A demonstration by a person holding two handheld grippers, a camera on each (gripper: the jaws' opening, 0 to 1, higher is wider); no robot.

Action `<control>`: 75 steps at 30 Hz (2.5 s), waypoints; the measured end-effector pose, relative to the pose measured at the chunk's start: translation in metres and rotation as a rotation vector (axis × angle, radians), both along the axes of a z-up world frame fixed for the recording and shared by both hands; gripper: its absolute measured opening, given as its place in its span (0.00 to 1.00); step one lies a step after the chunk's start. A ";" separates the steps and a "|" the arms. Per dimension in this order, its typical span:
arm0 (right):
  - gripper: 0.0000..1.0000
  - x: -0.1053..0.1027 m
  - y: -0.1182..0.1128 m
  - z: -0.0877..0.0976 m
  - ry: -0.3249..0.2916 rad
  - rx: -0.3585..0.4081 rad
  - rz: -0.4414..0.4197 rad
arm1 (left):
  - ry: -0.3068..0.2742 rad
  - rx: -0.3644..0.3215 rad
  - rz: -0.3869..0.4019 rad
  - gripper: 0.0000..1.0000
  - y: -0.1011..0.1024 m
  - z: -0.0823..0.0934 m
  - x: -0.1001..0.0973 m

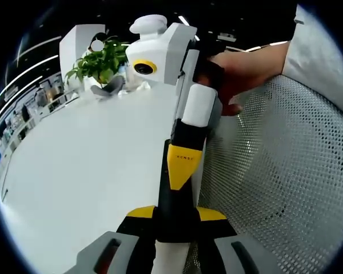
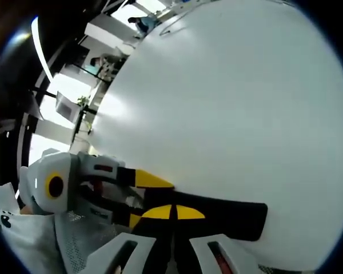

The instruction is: Press the specified remote control buttons in sequence, fully releasing each button before pressing the next.

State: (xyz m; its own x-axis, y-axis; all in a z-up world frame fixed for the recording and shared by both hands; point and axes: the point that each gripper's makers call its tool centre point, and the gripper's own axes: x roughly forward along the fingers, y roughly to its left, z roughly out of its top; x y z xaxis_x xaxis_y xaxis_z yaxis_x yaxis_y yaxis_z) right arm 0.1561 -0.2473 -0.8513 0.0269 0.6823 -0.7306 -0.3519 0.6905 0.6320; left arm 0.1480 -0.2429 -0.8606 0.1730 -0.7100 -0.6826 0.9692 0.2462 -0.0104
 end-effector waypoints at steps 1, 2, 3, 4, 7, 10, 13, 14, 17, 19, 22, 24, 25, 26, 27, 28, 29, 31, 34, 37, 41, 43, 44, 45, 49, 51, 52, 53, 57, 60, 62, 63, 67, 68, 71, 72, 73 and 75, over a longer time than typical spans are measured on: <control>0.00 0.000 0.000 0.000 -0.001 -0.001 0.000 | 0.000 0.000 0.000 0.25 0.000 0.000 0.000; 0.00 0.000 0.000 0.000 -0.002 -0.001 -0.001 | 0.001 0.000 0.000 0.25 0.000 0.000 0.000; 0.00 0.000 0.000 0.000 -0.007 -0.003 0.000 | 0.001 0.000 0.001 0.25 0.000 0.000 0.000; 0.00 0.000 0.000 0.000 -0.011 -0.006 0.003 | 0.000 0.001 0.000 0.25 0.000 0.000 0.000; 0.00 0.000 0.000 -0.001 -0.024 -0.014 0.015 | -0.003 0.001 0.000 0.25 0.000 0.000 0.000; 0.00 0.001 0.000 -0.001 -0.018 -0.009 0.011 | -0.006 0.002 0.002 0.25 -0.001 0.000 0.000; 0.00 0.000 0.001 0.000 -0.034 -0.021 0.026 | -0.006 0.001 0.002 0.26 -0.001 0.000 0.000; 0.00 0.000 0.001 0.000 -0.049 -0.030 0.040 | -0.005 0.001 0.003 0.26 -0.001 0.000 0.000; 0.00 0.000 0.001 0.000 -0.062 -0.040 0.052 | -0.006 -0.002 0.007 0.26 -0.001 0.001 0.000; 0.00 0.001 0.001 0.000 -0.065 -0.042 0.054 | -0.007 -0.003 0.007 0.26 -0.001 0.001 0.000; 0.00 0.001 0.000 -0.001 -0.059 -0.037 0.046 | -0.006 -0.009 0.008 0.26 -0.001 0.001 0.000; 0.00 0.001 0.001 0.000 -0.061 -0.038 0.048 | -0.006 -0.010 0.008 0.26 -0.001 0.001 0.001; 0.00 0.001 0.001 0.000 -0.063 -0.040 0.049 | -0.006 -0.009 0.008 0.26 -0.001 0.001 0.001; 0.00 0.001 0.001 0.000 -0.066 -0.041 0.051 | -0.007 -0.007 0.008 0.26 -0.001 0.001 0.001; 0.00 0.001 0.001 0.000 -0.069 -0.043 0.054 | -0.009 -0.006 0.007 0.26 -0.001 0.001 0.001; 0.00 0.001 0.001 0.000 -0.070 -0.045 0.055 | -0.010 -0.004 0.009 0.26 -0.001 0.001 0.001; 0.00 0.001 0.001 0.000 -0.075 -0.047 0.062 | -0.010 -0.004 0.011 0.26 -0.001 0.000 0.001; 0.00 0.001 0.001 0.000 -0.081 -0.048 0.067 | -0.007 -0.002 0.014 0.26 -0.001 0.000 0.001; 0.00 0.001 0.001 -0.001 -0.082 -0.048 0.068 | -0.002 -0.004 0.018 0.26 -0.001 0.001 0.002; 0.00 0.002 0.001 -0.001 -0.075 -0.044 0.065 | -0.006 -0.001 0.014 0.26 -0.001 0.000 0.001; 0.00 0.001 0.001 0.000 -0.072 -0.043 0.064 | -0.008 0.000 0.007 0.26 -0.001 0.000 0.001; 0.00 0.001 0.002 0.001 -0.077 -0.047 0.072 | -0.008 -0.003 0.003 0.25 -0.001 0.001 0.001; 0.00 0.001 0.002 0.001 -0.078 -0.050 0.074 | -0.008 -0.003 0.002 0.25 -0.001 0.001 0.001; 0.00 0.001 0.002 0.001 -0.078 -0.051 0.075 | -0.009 -0.001 -0.001 0.25 -0.001 0.001 0.001; 0.00 0.000 0.001 0.001 -0.067 -0.052 0.069 | -0.010 0.000 -0.003 0.25 -0.001 0.001 0.001; 0.00 0.000 0.001 0.000 -0.070 -0.059 0.075 | -0.008 -0.002 -0.003 0.25 -0.001 0.001 0.001; 0.00 0.000 0.002 0.001 -0.077 -0.065 0.081 | -0.008 -0.003 -0.002 0.25 -0.001 0.001 0.001; 0.00 0.000 0.002 0.001 -0.081 -0.068 0.086 | -0.008 -0.003 -0.003 0.25 -0.001 0.001 0.001; 0.00 0.003 0.000 0.004 -0.110 -0.073 0.080 | -0.008 0.001 -0.008 0.24 -0.002 0.001 0.001; 0.00 0.014 0.002 0.020 -0.152 0.002 0.018 | -0.007 0.001 -0.007 0.24 -0.002 0.001 0.001; 0.00 0.023 -0.001 0.034 -0.186 0.054 -0.044 | -0.006 0.001 -0.006 0.24 -0.002 0.001 0.001; 0.00 0.029 -0.005 0.041 -0.226 0.064 -0.074 | -0.006 0.000 -0.006 0.24 -0.002 0.001 0.001; 0.00 0.038 -0.014 0.059 -0.324 0.071 -0.109 | -0.006 -0.004 -0.006 0.24 -0.002 0.001 0.001; 0.00 0.041 -0.016 0.064 -0.350 0.079 -0.119 | -0.004 -0.005 -0.005 0.24 -0.002 0.001 0.001; 0.00 0.048 -0.022 0.081 -0.439 0.079 -0.150 | -0.005 -0.005 -0.004 0.24 -0.002 0.001 0.000; 0.00 0.052 -0.027 0.088 -0.493 0.067 -0.156 | -0.005 -0.005 -0.004 0.24 -0.003 0.001 0.000; 0.00 0.055 -0.030 0.093 -0.532 0.054 -0.165 | -0.005 -0.005 -0.003 0.25 -0.003 0.001 0.000; 0.00 0.060 -0.039 0.106 -0.606 0.033 -0.191 | -0.006 -0.004 -0.003 0.25 -0.003 0.001 0.000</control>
State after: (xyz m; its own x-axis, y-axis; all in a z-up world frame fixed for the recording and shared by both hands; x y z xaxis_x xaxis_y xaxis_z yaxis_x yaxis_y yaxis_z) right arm 0.2165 -0.2860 -0.7454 0.5525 0.6465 -0.5261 -0.5262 0.7601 0.3813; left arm 0.1482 -0.2455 -0.8601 0.1746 -0.7135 -0.6786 0.9700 0.2430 -0.0059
